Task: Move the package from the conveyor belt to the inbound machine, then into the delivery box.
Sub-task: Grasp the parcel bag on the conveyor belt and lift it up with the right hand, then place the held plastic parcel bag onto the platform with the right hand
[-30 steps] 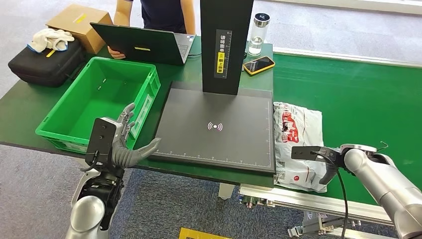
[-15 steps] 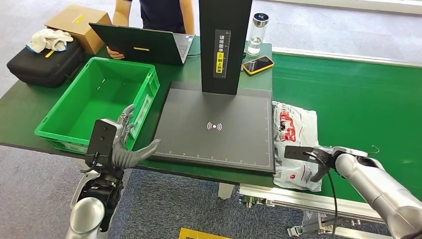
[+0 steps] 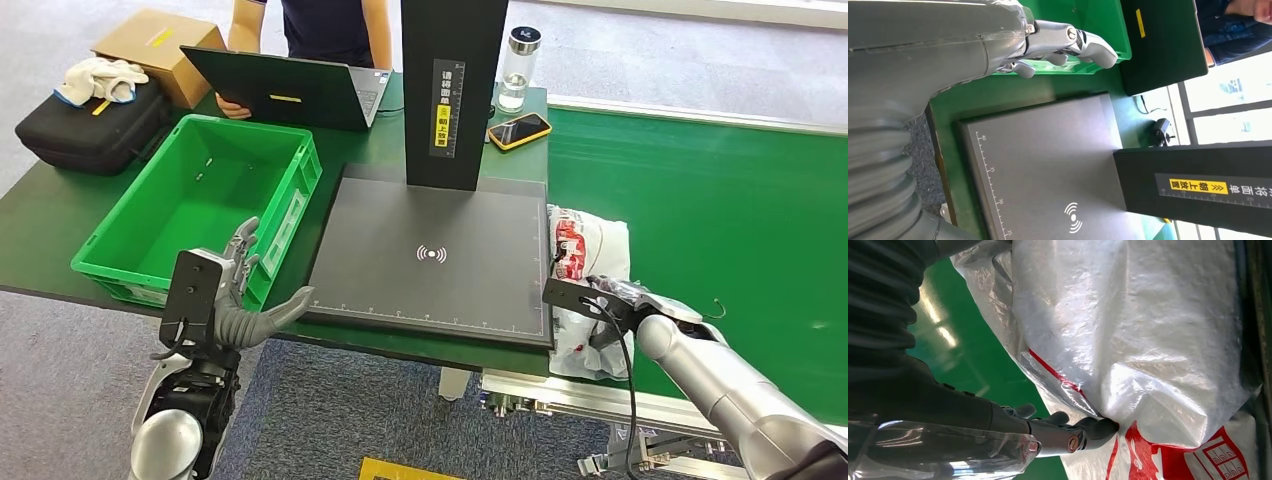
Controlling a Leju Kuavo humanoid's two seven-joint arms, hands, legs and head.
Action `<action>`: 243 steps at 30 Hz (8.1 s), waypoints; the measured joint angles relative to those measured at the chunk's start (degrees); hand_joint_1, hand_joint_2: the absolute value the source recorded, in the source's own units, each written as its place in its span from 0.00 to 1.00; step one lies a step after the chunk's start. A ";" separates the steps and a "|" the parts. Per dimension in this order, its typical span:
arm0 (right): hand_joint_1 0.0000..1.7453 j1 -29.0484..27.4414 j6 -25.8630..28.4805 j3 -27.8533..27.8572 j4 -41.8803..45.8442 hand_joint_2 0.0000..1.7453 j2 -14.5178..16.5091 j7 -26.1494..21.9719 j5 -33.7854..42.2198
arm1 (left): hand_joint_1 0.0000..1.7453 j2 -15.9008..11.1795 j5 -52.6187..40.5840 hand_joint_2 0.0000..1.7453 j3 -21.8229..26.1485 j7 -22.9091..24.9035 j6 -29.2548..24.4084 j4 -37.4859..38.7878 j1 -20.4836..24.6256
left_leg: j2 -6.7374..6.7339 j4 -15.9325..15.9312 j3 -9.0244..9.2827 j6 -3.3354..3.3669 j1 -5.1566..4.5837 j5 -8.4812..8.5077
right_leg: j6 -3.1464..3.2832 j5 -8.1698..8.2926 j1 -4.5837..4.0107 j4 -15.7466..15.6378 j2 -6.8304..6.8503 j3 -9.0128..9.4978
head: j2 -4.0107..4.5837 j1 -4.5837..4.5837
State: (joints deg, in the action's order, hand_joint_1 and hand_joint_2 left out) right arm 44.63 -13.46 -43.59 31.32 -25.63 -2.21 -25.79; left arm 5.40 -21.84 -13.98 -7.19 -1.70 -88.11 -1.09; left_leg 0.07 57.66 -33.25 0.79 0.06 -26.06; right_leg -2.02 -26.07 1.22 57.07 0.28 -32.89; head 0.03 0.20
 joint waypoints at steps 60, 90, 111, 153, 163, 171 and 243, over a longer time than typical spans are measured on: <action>1.00 -8.84 32.29 35.24 20.94 1.00 4.57 -6.99 4.93 | 0.00 0.00 0.76 1.00 0.58 -2.34 -3.12 -1.98 -1.73 | 0.12 0.00 -0.14 -0.04 -0.01 0.03 | 0.01 0.00 0.01 0.01 0.11 -0.11 | -0.01 -0.01; 1.00 -15.01 36.10 46.70 43.84 1.00 9.08 -18.52 17.53 | 0.00 0.01 0.92 1.00 -0.03 -3.44 -2.56 0.48 0.39 | 0.10 -0.01 -0.14 -0.04 0.00 0.03 | 0.02 -0.01 0.00 0.02 0.08 -0.13 | -0.01 -0.01; 1.00 -11.19 24.88 35.50 37.69 1.00 12.85 -14.30 20.58 | 0.00 0.00 1.68 1.00 -0.97 -3.82 -1.81 2.56 2.16 | 0.10 -0.01 -0.15 -0.05 0.00 0.04 | 0.02 -0.01 0.00 0.04 0.08 -0.13 | -0.01 -0.01; 1.00 3.28 19.20 19.69 16.79 1.00 20.38 -12.29 22.29 | 0.00 0.02 1.15 1.00 -2.27 -3.61 -1.46 2.78 1.65 | 0.11 -0.01 -0.15 -0.11 0.02 0.08 | 0.02 -0.01 -0.01 0.06 0.09 -0.14 | -0.01 -0.01; 1.00 4.25 19.78 19.45 15.68 1.00 20.92 -12.39 22.34 | 0.00 0.02 1.13 1.00 -2.31 -3.61 -1.28 2.80 1.69 | 0.11 -0.01 -0.15 -0.11 0.02 0.08 | 0.02 -0.01 -0.01 0.06 0.09 -0.14 | -0.01 0.00; 1.00 4.81 18.63 18.90 12.70 1.00 20.96 -11.76 22.05 | 0.00 0.04 1.11 1.00 -2.36 -3.61 -0.89 2.91 1.75 | 0.11 -0.01 -0.15 -0.11 0.02 0.08 | 0.02 -0.01 -0.01 0.06 0.09 -0.13 | -0.01 -0.01; 0.00 -18.73 18.22 33.25 46.56 1.00 20.91 -18.88 28.93 | 0.00 0.38 -0.06 1.00 -1.70 -3.24 -1.28 2.34 0.56 | 0.16 -0.03 -0.10 -0.15 0.03 0.04 | 0.09 -0.05 -0.03 0.03 0.15 -0.13 | -0.01 -0.01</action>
State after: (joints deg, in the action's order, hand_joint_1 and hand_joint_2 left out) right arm 25.91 4.75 -10.34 77.88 -4.72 -21.09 3.14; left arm 5.78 -21.90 -15.68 -10.43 -2.98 -85.76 -0.53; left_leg 0.23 57.63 -33.35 0.63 0.09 -26.02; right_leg -1.93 -26.12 1.19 57.10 0.42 -33.02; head 0.02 0.19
